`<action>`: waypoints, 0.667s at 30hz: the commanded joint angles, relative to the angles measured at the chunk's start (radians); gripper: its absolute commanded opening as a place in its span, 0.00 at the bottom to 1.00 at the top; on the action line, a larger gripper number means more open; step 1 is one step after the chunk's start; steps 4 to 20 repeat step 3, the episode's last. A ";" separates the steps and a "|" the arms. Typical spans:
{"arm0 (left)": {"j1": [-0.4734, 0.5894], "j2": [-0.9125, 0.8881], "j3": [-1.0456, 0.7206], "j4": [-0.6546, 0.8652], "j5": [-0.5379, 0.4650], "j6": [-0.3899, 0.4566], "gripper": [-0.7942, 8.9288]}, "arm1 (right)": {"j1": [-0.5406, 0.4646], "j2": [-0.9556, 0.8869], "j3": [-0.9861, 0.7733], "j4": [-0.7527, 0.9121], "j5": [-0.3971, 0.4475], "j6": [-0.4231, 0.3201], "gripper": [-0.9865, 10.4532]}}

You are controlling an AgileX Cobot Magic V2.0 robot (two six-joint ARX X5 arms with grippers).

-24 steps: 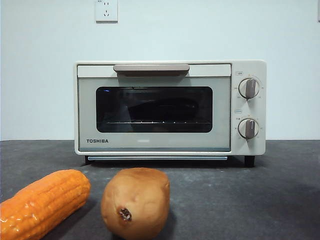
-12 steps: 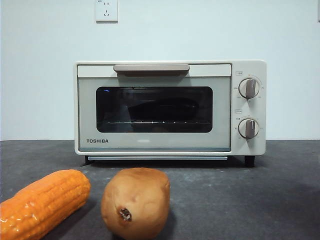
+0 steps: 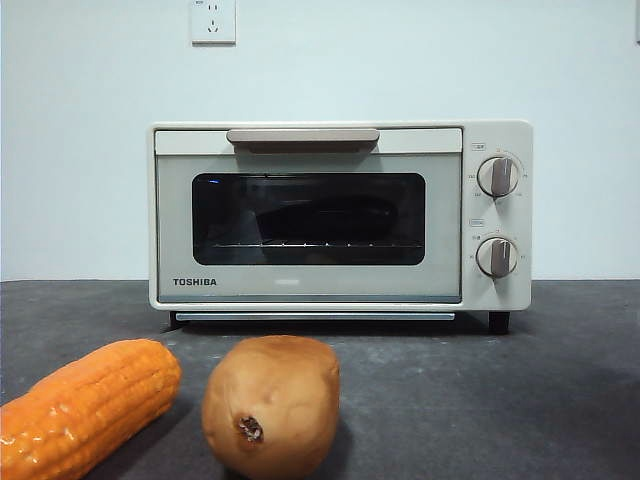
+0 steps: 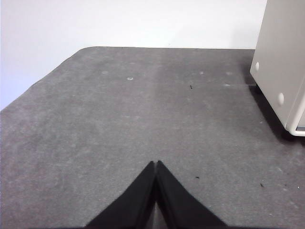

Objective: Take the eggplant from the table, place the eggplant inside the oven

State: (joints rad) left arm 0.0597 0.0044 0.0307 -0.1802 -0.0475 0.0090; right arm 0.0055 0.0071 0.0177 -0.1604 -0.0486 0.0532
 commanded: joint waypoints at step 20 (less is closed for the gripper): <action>0.003 -0.002 -0.027 0.000 0.002 -0.002 0.09 | 0.000 -0.004 -0.003 0.010 0.003 0.010 0.09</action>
